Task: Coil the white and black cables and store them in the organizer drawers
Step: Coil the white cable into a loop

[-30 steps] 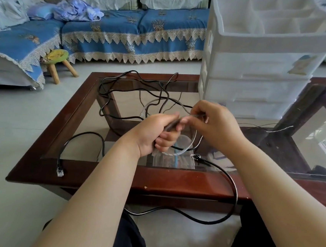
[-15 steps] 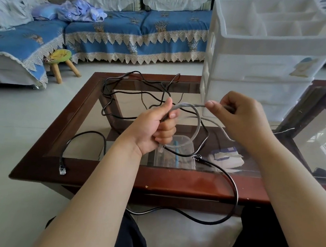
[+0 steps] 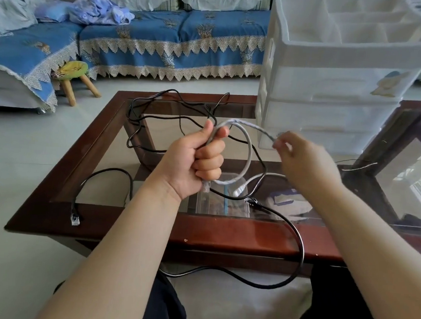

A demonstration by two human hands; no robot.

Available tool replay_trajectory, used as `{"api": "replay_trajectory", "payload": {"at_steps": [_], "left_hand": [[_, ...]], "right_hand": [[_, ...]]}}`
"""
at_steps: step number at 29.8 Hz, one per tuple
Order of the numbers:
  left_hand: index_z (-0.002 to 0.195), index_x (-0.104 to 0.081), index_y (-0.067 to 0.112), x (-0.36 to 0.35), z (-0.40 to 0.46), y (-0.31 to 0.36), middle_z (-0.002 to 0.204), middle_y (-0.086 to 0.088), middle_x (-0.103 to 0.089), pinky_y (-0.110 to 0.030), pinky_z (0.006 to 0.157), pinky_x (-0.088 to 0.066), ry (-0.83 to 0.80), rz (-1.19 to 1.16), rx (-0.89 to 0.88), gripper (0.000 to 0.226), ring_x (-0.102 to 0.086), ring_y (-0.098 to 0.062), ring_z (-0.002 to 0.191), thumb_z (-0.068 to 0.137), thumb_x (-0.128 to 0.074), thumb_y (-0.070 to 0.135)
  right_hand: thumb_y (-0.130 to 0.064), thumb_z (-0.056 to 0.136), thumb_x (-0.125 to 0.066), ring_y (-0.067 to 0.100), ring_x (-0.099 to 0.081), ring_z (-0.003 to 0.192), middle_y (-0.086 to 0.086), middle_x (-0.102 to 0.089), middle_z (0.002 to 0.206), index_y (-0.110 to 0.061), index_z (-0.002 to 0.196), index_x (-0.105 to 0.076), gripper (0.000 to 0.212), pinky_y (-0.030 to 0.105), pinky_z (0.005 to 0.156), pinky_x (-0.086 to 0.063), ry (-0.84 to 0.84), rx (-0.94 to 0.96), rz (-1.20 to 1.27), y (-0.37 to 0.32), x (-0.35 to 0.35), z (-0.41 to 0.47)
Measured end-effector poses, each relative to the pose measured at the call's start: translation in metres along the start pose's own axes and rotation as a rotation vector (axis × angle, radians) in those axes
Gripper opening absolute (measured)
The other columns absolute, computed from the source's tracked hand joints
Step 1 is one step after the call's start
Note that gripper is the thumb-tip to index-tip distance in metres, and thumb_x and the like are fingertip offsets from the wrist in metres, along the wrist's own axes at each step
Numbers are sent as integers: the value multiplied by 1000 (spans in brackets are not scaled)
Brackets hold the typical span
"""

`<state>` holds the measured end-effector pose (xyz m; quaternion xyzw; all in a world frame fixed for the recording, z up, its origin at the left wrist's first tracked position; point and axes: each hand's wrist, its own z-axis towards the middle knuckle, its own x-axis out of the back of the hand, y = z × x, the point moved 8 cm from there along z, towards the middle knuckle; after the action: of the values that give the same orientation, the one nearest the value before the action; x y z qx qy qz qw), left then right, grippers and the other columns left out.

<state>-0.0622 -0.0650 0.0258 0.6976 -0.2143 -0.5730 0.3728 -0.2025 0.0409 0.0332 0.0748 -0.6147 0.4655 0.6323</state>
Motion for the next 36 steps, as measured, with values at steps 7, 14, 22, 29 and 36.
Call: {"api": "replay_trajectory", "payload": {"at_steps": [7, 14, 22, 29, 36], "left_hand": [[73, -42, 19, 6, 6, 6, 42, 9, -28, -15, 32, -16, 144, -126, -155, 39, -7, -6, 40, 104, -24, 34], [72, -44, 18, 20, 5, 14, 47, 8, -26, -20, 37, -19, 350, -57, -313, 43, -18, -6, 36, 105, -24, 36], [75, -41, 16, 20, 4, 20, 48, 8, -33, -23, 41, -27, 500, 288, -444, 40, -26, -8, 39, 105, -25, 36], [83, -46, 16, 21, 5, 13, 62, 2, -46, -31, 57, -54, 600, 652, -294, 36, -52, -7, 47, 105, -26, 36], [77, -47, 10, 3, 11, -28, 55, -5, -50, -23, 40, -41, 225, 744, 161, 42, -40, -11, 35, 106, -27, 33]], "right_hand": [[-29, 102, -32, 28, -47, 56, 3, -51, 68, -16, 115, -44, 22, 31, 50, -33, -179, 173, -255, -42, -45, -33], [-10, 97, -35, 20, -43, 66, 17, -53, 118, -3, 137, -35, 40, 30, 50, -33, -360, 209, -142, -61, -67, -67], [-27, 96, -39, 27, -62, 83, 2, -64, 100, -16, 121, -44, 27, 36, 66, -51, -301, 324, -185, -75, -53, -70], [-25, 98, -41, 23, -65, 93, -4, -66, 113, -24, 131, -47, 34, 40, 73, -52, -198, 568, 101, -88, -23, -68], [-49, 82, -63, 13, -48, 49, -12, -50, 57, -20, 101, -56, 35, 22, 45, -32, 18, 524, 88, -71, 8, -38]]}}
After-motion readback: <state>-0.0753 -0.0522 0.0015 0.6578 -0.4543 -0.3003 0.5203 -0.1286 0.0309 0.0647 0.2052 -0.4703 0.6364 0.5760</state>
